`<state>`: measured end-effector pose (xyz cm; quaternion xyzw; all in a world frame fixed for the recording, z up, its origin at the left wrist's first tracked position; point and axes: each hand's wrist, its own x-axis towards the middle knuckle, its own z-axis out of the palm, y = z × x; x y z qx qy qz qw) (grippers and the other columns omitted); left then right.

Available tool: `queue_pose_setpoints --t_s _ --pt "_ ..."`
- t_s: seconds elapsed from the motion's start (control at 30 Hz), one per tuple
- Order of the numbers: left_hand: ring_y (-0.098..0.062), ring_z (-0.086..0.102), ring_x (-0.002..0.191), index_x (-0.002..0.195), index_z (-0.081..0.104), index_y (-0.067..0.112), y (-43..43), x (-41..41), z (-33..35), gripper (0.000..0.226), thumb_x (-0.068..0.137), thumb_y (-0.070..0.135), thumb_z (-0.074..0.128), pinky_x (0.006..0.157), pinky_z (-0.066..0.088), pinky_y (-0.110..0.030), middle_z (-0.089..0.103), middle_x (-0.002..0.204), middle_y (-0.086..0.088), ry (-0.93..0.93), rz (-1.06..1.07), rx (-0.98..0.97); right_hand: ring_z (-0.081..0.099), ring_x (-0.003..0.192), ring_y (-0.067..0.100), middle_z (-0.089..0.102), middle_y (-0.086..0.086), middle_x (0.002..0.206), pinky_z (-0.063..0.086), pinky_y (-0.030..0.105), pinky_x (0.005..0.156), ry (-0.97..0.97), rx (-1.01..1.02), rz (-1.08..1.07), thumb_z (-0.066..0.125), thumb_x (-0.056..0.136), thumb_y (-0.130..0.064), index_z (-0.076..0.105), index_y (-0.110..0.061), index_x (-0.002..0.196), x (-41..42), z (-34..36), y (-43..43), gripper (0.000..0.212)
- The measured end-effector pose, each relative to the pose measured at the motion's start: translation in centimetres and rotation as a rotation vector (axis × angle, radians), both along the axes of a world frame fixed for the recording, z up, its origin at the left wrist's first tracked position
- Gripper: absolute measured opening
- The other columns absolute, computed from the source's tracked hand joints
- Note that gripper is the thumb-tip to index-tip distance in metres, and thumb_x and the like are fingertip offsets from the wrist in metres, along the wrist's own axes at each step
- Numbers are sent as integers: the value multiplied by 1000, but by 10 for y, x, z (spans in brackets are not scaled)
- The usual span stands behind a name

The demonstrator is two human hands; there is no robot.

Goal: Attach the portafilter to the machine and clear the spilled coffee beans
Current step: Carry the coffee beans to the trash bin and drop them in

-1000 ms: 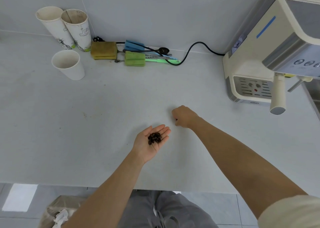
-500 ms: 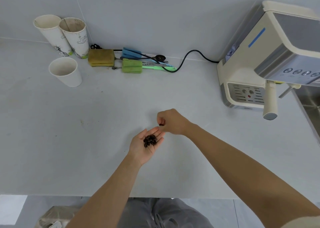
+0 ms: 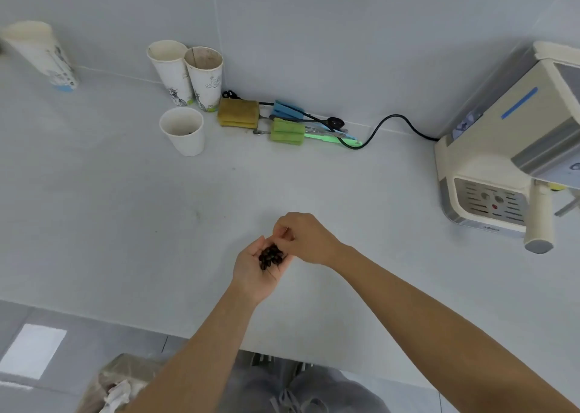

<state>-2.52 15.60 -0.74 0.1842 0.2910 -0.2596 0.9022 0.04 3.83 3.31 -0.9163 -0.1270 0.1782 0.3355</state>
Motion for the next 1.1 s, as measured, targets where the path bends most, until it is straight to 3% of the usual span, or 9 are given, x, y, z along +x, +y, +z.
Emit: queue_pose_setpoints --t_s 0.17,0.27,0.33,0.47,0.7,0.8,0.87,1.0,1.1 --pt "-27 72 90 80 74 -5 38 -8 -8 53 97 20 30 90 52 -39 72 101 -19 -40 176 47 54 90 10 63 1 99 41 3 73 80 324 -204 52 92 -14 64 -3 103 -7 4 36 20" --pt "-25 74 77 76 75 -3 61 -23 -7 55 97 20 29 77 57 -37 75 86 -17 -46 329 85 59 100 16 62 -4 96 46 22 96 249 569 -264 45 95 -17 63 -14 101 -19 0 65 19" --pt "-26 71 81 82 73 -3 73 -36 -4 51 96 20 29 77 57 -34 74 85 -16 -65 427 114 60 102 18 63 -2 96 47 32 99 327 692 -276 41 97 -17 61 -16 99 -31 -2 84 20" --pt "-23 65 83 81 73 -1 91 -73 -2 52 97 21 29 74 58 -29 72 80 -13 -59 601 189 61 95 12 62 5 102 51 18 86 441 864 -234 36 99 -14 59 -9 102 -60 -5 113 23" --pt "-27 72 83 78 74 -2 99 -168 -7 55 97 20 28 73 58 -33 75 85 -16 0 887 191 50 116 14 55 2 117 36 26 108 680 877 -146 33 99 -15 53 -13 112 -124 -25 140 24" --pt "-30 63 95 90 66 -6 94 -200 -13 48 98 20 26 82 55 -35 71 90 -21 42 989 160 57 101 10 61 -3 99 48 18 90 815 844 -105 37 98 -17 59 -18 96 -155 -35 150 22" --pt "-31 66 92 85 70 -6 93 -218 -21 53 98 19 26 87 52 -37 72 90 -22 68 1041 161 59 89 6 61 -6 89 49 12 74 854 777 -71 40 97 -20 61 -20 89 -174 -42 156 22" --pt "-31 62 98 92 66 -7 101 -250 -40 48 98 19 26 96 45 -36 68 97 -22 150 1110 144 58 86 3 62 -6 89 45 16 75 907 656 -33 42 96 -22 62 -24 83 -205 -65 171 24" --pt "-29 63 93 89 66 -6 109 -266 -73 49 98 19 25 83 54 -31 71 88 -19 207 1121 141 61 92 8 66 0 98 47 18 76 962 600 -68 46 93 -24 66 -14 99 -221 -96 185 23"
